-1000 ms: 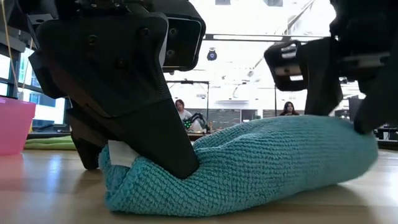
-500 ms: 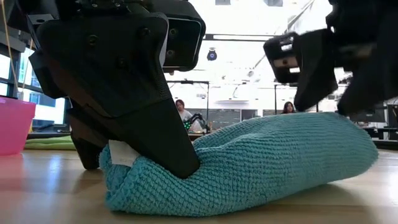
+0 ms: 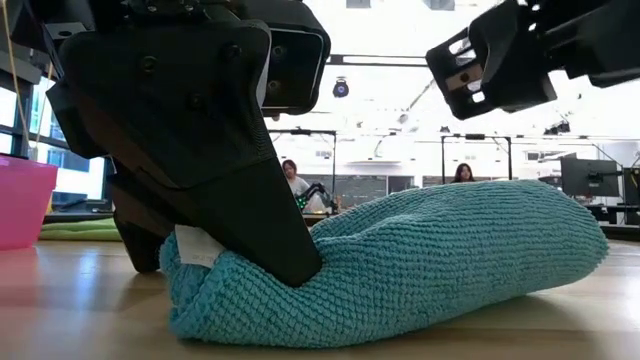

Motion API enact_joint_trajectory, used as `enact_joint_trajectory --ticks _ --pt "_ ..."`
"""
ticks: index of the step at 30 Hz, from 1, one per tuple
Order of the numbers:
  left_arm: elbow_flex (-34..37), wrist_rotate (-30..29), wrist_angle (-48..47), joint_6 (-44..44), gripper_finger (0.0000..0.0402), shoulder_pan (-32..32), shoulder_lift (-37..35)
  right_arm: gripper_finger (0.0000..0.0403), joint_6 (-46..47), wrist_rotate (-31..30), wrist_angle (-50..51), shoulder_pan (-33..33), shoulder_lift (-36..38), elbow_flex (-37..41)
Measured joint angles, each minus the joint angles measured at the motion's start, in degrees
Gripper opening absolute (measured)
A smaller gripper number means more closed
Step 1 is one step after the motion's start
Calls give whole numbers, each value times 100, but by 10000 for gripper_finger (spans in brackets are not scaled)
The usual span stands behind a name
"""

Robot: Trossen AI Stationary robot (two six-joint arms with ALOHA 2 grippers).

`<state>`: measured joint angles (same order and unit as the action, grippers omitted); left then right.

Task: Roll microfiber towels into tight, uniform cylinder then place into a basket
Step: Roll the blue towel

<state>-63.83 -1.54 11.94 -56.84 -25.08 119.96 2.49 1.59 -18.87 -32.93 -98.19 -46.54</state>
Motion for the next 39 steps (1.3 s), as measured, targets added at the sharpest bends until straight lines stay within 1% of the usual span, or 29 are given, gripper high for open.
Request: enact_joint_trajectory --ticks 5,8,10,12,15,27,30,32,39 --pt "0 -15 11 0 17 4 0 212 -136 50 11 -111 -226 0" --pt "0 -17 20 -1 17 2 0 232 -417 -6 -27 -133 -453 0" --pt "0 -17 22 -2 17 2 0 235 -716 -171 -85 -147 -569 0" --pt "0 -17 28 -6 17 2 0 235 -856 -476 -109 -155 -659 0" --pt "0 -17 36 -10 17 2 0 236 -845 -700 -165 -147 -795 0" --pt "2 -22 136 -22 17 2 0 235 -399 -847 -463 -120 -1266 -15" --pt "2 -22 140 -20 17 3 0 224 -295 -964 -470 -120 -1272 -15" --pt "2 -22 145 -17 17 3 0 207 -119 -1045 -462 -120 -1272 -15" --pt "2 -22 159 118 17 4 0 116 549 -1051 -390 -108 -1271 -15"
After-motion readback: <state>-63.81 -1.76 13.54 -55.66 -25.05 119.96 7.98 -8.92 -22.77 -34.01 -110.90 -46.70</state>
